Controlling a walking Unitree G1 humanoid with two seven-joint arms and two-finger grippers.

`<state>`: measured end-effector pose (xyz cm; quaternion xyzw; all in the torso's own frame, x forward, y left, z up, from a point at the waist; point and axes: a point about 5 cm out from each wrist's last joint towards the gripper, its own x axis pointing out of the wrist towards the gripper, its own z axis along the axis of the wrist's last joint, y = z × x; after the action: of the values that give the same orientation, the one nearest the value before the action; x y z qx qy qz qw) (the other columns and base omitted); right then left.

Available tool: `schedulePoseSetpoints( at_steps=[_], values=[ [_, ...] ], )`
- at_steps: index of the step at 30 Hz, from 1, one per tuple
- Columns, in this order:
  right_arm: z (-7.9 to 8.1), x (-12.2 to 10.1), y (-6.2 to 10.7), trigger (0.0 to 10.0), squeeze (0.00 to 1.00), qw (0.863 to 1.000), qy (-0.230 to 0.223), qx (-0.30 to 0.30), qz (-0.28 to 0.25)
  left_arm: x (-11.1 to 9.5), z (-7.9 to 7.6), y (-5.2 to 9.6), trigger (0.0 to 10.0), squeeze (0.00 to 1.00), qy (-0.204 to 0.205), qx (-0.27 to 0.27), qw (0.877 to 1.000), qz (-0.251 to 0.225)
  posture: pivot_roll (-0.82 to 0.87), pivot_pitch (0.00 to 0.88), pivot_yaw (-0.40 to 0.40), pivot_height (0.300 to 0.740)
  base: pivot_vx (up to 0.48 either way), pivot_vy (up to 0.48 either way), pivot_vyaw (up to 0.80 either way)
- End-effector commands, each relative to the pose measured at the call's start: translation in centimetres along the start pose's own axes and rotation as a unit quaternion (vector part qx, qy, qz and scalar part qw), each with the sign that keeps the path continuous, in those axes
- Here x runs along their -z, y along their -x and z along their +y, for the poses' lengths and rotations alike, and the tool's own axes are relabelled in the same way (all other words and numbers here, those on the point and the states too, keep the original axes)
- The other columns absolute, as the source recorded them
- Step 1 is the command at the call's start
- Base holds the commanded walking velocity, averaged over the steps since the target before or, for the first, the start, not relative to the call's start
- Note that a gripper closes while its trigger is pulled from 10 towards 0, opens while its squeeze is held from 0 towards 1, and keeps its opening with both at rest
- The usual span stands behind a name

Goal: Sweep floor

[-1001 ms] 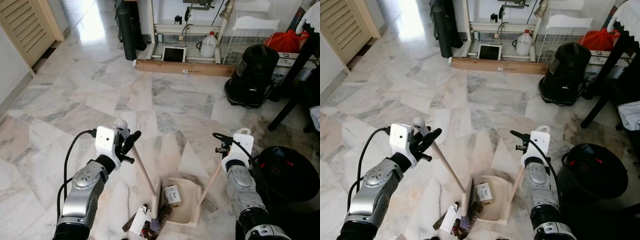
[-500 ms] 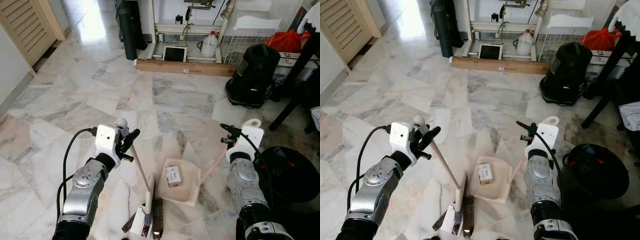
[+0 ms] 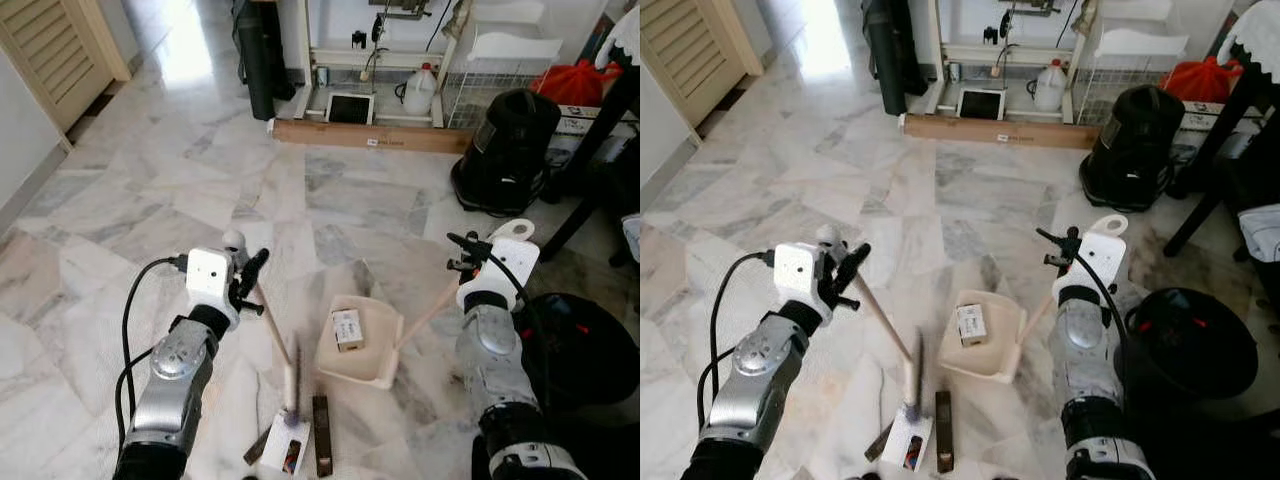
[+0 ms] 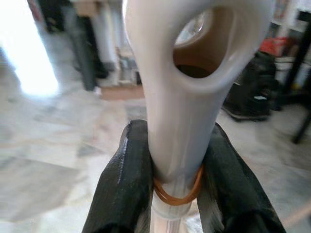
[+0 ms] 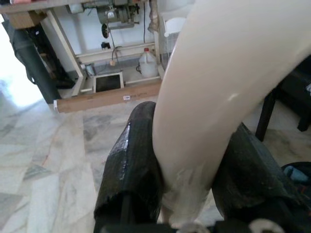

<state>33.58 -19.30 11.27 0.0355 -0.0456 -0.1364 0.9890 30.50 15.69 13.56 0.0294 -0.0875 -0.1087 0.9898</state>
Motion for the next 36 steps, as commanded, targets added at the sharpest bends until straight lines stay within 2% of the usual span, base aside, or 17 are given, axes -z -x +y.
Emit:
schedulePoseSetpoints(
  at_steps=[1,6,11,20,21,30,36],
  values=[
    [0.4,-1.7,-0.1,10.0,0.0,0.999,-0.015,-0.009,-0.04,-1.3,0.6,0.2,10.0,0.0,-0.027,-0.01,0.999,-0.035,0.05,0.128,0.032,0.74,0.0,0.0,0.0],
    [1.1,-2.5,0.7,10.0,0.0,0.997,-0.011,-0.035,-0.062,-1.5,-0.3,0.5,10.0,0.0,-0.068,0.023,0.997,-0.041,0.05,0.133,0.028,0.74,0.0,0.0,0.0],
    [1.2,-2.8,1.2,10.0,0.0,0.997,-0.013,-0.047,-0.065,-1.4,-0.8,0.6,10.0,0.0,-0.08,0.027,0.995,-0.046,0.05,0.132,0.027,0.74,0.0,0.0,0.0],
    [0.9,-2.0,2.7,10.0,0.0,0.997,-0.01,-0.061,-0.049,-1.4,-1.8,1.0,10.0,0.0,-0.082,0.045,0.994,-0.05,0.06,0.108,0.028,0.74,0.0,0.0,0.0],
    [0.9,-1.9,2.8,10.0,0.0,0.997,-0.003,-0.068,-0.046,-1.3,-1.9,1.1,10.0,0.0,-0.082,0.046,0.994,-0.05,0.05,0.085,0.027,0.74,0.0,0.0,0.0],
    [0.4,-1.8,2.9,10.0,0.0,0.996,0.018,-0.085,-0.036,-1.4,-2.5,0.8,10.0,0.0,-0.093,0.068,0.992,-0.058,0.04,0.048,0.026,0.74,0.0,0.0,0.0],
    [0.4,-1.8,3.1,10.0,0.0,0.996,0.013,-0.083,-0.034,-1.3,-2.8,1.0,10.0,0.0,-0.08,0.062,0.993,-0.057,0.05,0.032,0.022,0.74,0.0,0.0,0.23]
  ],
)
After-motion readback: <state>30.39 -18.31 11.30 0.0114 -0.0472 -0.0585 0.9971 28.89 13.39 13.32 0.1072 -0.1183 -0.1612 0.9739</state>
